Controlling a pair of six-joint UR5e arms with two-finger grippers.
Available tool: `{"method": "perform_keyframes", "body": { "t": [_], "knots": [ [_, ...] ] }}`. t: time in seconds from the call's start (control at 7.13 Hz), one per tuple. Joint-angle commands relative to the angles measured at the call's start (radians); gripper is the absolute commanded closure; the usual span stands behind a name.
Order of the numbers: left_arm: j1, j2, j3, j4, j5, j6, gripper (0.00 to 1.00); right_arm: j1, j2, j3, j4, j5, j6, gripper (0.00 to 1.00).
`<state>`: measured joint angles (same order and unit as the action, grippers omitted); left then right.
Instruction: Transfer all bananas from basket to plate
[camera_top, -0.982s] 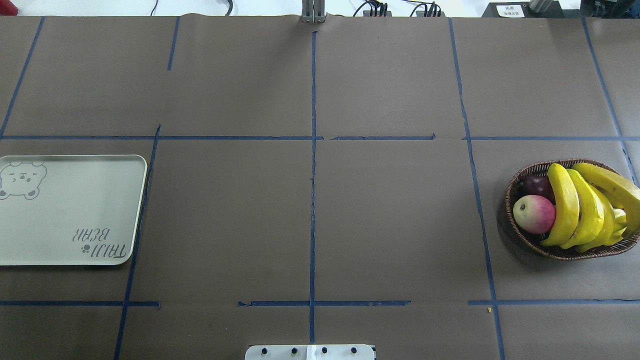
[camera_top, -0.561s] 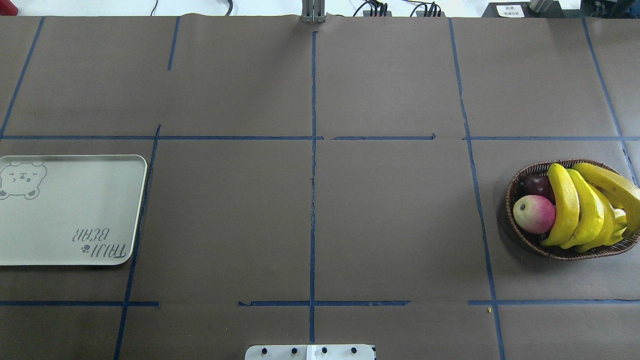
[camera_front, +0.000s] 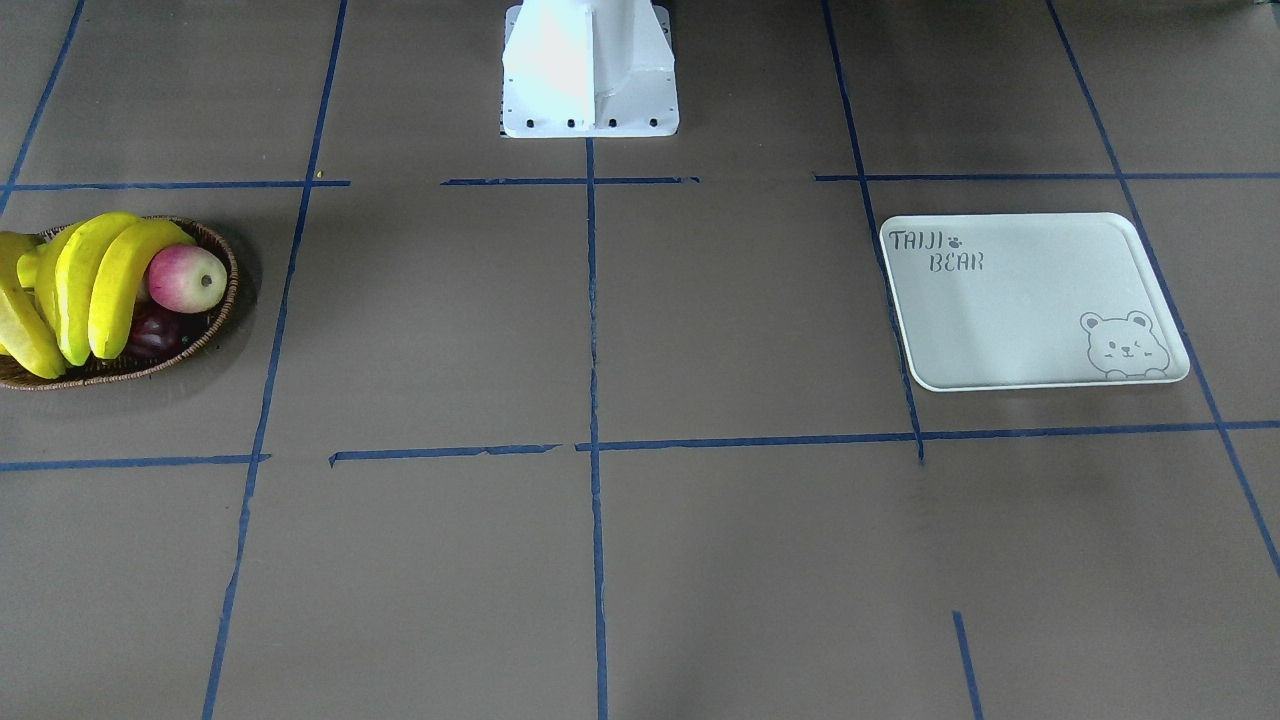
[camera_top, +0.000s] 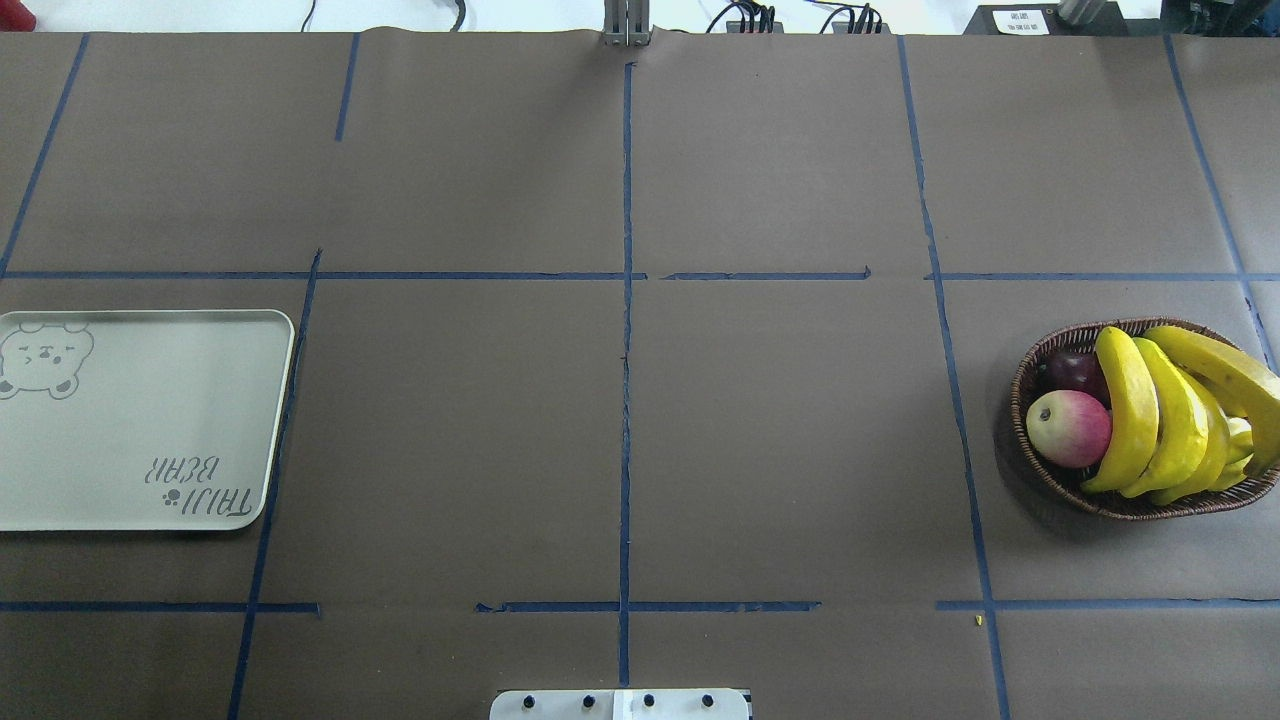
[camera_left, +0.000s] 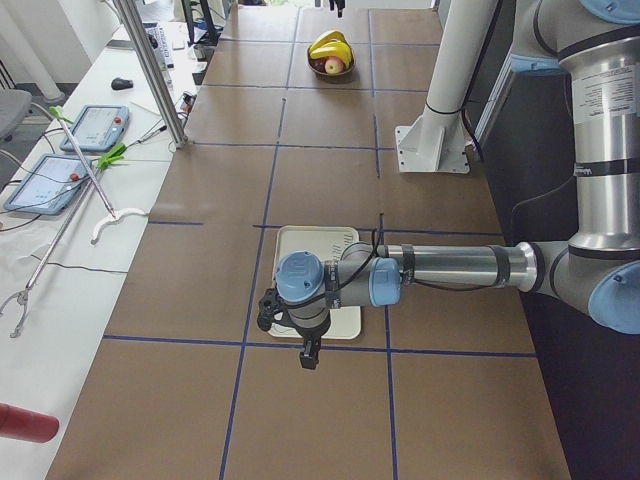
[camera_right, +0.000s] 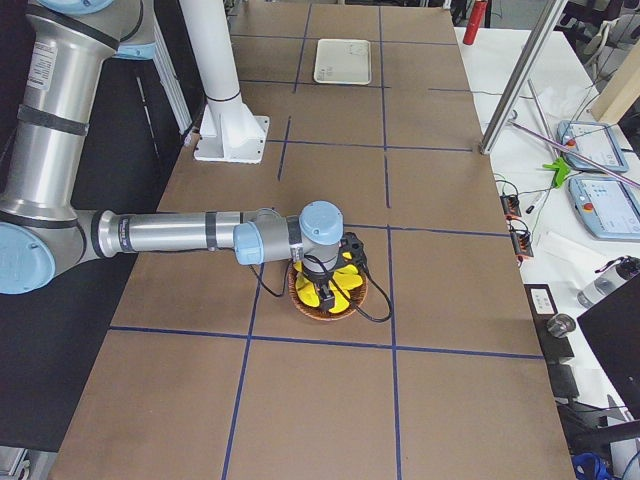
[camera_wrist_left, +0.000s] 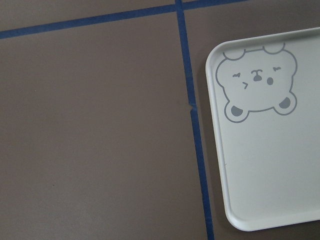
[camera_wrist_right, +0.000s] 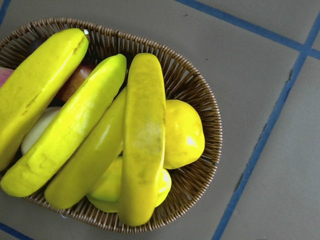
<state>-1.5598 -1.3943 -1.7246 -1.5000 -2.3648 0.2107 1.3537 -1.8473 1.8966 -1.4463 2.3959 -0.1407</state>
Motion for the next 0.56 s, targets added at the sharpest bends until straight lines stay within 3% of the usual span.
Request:
{"method": "perform_keyframes", "body": {
  "t": [0.0,0.14,0.42],
  "knots": [
    [0.0,0.0,0.002,0.0,-0.001,-0.001,0.0,-0.079,0.013,-0.081,0.152,-0.001,0.16,0.01],
    [0.0,0.0,0.0,0.0,-0.001,0.001,0.0,-0.105,0.011,-0.182,0.347,0.0,0.255,0.01],
    [0.0,0.001,-0.007,0.001,-0.001,-0.001,0.0,-0.181,0.02,-0.217,0.55,-0.006,0.522,0.01]
  ]
}}
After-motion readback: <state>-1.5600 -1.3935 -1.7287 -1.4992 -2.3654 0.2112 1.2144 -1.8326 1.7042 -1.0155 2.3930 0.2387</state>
